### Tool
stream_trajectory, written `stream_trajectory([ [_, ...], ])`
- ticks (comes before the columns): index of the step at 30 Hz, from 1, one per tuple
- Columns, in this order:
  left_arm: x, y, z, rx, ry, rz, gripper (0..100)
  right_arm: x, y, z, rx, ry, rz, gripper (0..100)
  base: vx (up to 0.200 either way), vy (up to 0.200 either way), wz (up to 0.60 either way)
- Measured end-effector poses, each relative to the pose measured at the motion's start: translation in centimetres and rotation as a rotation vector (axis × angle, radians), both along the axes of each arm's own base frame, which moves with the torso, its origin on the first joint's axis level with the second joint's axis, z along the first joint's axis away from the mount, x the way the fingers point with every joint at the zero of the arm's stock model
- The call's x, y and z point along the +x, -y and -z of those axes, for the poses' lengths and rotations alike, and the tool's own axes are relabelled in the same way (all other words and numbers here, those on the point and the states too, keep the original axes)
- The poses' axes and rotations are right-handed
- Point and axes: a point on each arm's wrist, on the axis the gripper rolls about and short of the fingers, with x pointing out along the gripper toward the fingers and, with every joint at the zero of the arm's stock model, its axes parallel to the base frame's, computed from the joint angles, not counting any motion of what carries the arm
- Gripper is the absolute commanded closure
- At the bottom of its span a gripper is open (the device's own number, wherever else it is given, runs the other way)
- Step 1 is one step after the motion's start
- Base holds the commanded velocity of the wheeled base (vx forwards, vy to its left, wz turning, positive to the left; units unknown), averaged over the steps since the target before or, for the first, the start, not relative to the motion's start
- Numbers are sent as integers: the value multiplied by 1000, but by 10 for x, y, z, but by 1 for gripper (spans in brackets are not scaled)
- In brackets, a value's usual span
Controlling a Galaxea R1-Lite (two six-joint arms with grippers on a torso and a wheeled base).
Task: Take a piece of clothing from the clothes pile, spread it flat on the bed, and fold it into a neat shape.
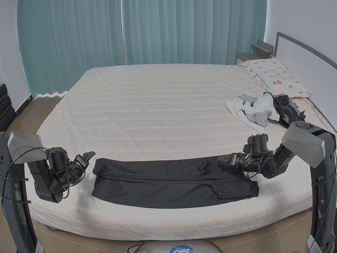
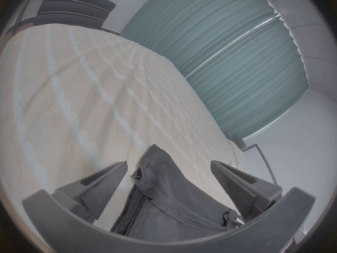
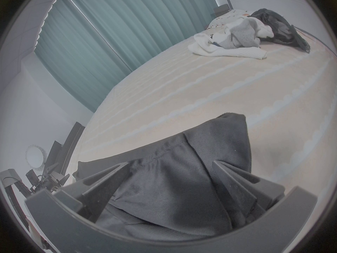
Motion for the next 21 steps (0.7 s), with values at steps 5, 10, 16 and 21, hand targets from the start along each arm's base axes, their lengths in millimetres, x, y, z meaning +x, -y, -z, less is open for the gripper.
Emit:
stream_trajectory([
  [5, 0, 0, -1, -1, 6, 1, 0, 7, -2, 8, -7, -1, 9, 100, 0, 0, 0],
  [10, 0, 1, -2, 0, 8, 1, 0, 8, 0, 14, -6, -7, 20, 100, 0, 0, 0],
  [16, 0, 1, -2, 1, 9, 2, 0, 7, 5, 15, -11, -10, 48, 100, 0, 0, 0],
  [21, 0, 1, -1, 1, 8, 1, 0, 5, 9, 16, -37, -17, 78, 100, 0, 0, 0],
])
